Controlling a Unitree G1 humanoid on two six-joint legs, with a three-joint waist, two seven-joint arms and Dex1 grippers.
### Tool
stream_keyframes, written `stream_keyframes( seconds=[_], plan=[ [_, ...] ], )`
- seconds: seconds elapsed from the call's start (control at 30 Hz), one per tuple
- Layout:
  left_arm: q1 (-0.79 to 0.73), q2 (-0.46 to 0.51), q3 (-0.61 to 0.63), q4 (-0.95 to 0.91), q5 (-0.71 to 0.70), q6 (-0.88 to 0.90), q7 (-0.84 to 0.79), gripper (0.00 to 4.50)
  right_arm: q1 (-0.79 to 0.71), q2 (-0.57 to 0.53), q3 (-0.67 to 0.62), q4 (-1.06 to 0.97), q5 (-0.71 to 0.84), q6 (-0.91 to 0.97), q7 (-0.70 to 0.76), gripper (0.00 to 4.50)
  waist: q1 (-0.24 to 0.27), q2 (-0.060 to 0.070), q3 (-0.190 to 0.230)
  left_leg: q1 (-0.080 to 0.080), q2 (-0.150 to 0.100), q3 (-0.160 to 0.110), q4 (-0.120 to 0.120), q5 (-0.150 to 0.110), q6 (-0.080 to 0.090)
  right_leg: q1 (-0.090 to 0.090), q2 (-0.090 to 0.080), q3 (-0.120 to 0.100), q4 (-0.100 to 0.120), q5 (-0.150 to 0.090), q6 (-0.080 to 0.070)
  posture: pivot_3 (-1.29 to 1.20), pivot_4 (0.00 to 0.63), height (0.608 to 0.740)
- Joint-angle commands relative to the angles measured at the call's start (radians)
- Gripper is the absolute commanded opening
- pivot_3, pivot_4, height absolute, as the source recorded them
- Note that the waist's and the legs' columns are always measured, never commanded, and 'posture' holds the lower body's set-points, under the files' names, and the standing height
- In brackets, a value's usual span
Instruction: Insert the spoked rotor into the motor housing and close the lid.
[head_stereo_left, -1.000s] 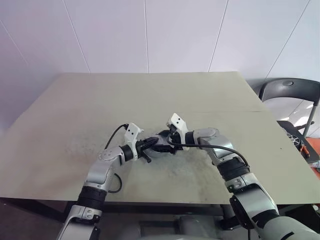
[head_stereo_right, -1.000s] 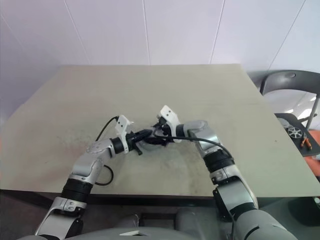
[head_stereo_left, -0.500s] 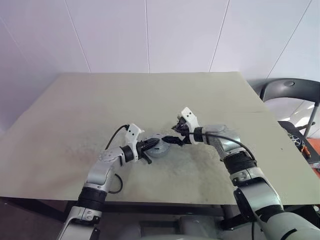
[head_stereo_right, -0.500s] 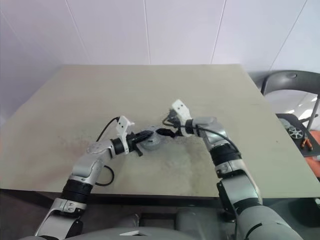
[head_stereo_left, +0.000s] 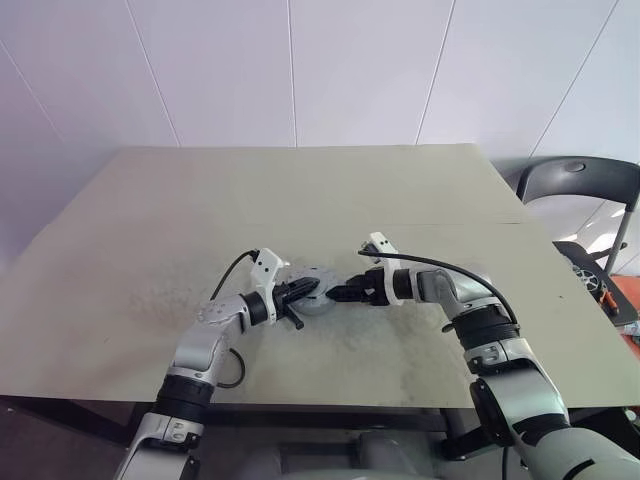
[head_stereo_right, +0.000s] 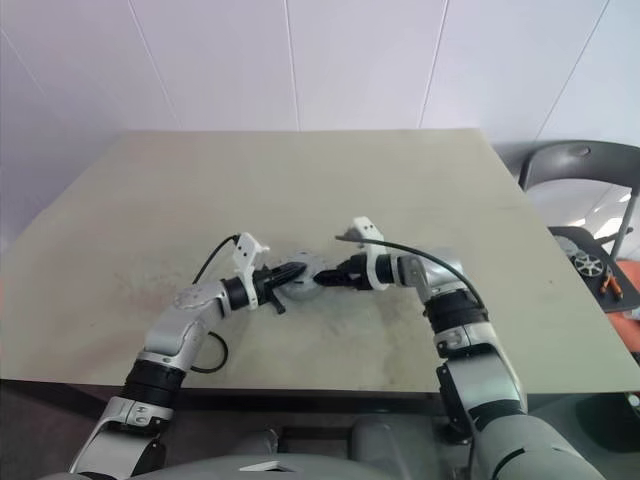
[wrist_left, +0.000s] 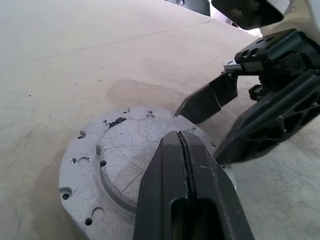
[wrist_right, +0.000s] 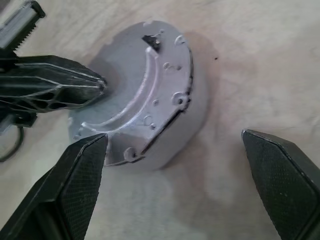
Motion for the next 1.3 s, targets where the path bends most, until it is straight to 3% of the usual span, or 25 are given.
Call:
stream_keyframes(
  seconds=[0.03,0.5,0.73,0.83,1.03,1.3],
  plan=[
    [-0.001,0.01,0.008,-0.014,-0.004,-0.013,0.0,0.0,0.032,0.051,0.005,-0.021,0.044,0.065,-0.016,4.47,-0.001,0.0,0.0,0.0,0.0,0.0,0.0,0.0,0.0,0.0,0.0,0.0,0.0,0.0,0.0,0.0,0.0,0.74],
    [0.002,0.011,0.007,-0.02,-0.006,-0.022,-0.001,0.0,0.05,0.14,-0.15,0.006,0.177,0.193,-0.062,4.47,-0.003,-0.001,-0.001,0.0,0.001,0.0,-0.001,0.0,0.0,-0.001,0.001,0.0,0.001,0.0,0.0,0.0,0.0,0.74],
    [-0.002,0.027,0.023,-0.017,-0.009,-0.033,-0.002,0.0,0.052,0.138,-0.143,-0.024,0.213,0.211,-0.05,4.47,-0.004,-0.001,-0.001,0.0,0.001,0.0,-0.002,0.0,0.0,-0.002,0.002,0.0,0.002,0.0,0.0,0.0,0.0,0.74],
    [-0.002,0.035,0.029,-0.017,-0.012,-0.037,-0.002,0.0,0.052,0.143,-0.149,-0.028,0.217,0.204,-0.056,3.92,-0.004,-0.001,-0.001,0.0,0.001,0.0,-0.001,0.0,0.0,-0.002,0.001,0.0,0.002,0.0,0.0,0.0,0.0,0.74],
    [0.002,0.038,0.033,-0.018,-0.012,-0.04,-0.002,0.0,0.056,0.135,-0.129,-0.035,0.209,0.187,-0.056,1.96,-0.001,-0.001,-0.001,-0.003,0.001,0.0,-0.001,0.0,0.0,-0.004,0.001,0.0,0.002,0.0,0.0,0.0,0.0,0.74],
    [0.01,0.038,0.035,-0.026,-0.013,-0.04,0.002,0.0,0.061,0.14,-0.114,-0.032,0.206,0.159,-0.073,1.74,-0.001,-0.001,-0.001,-0.002,0.001,0.001,0.0,0.0,0.0,-0.004,0.001,0.001,0.003,0.0,0.0,0.0,0.0,0.74]
  ],
)
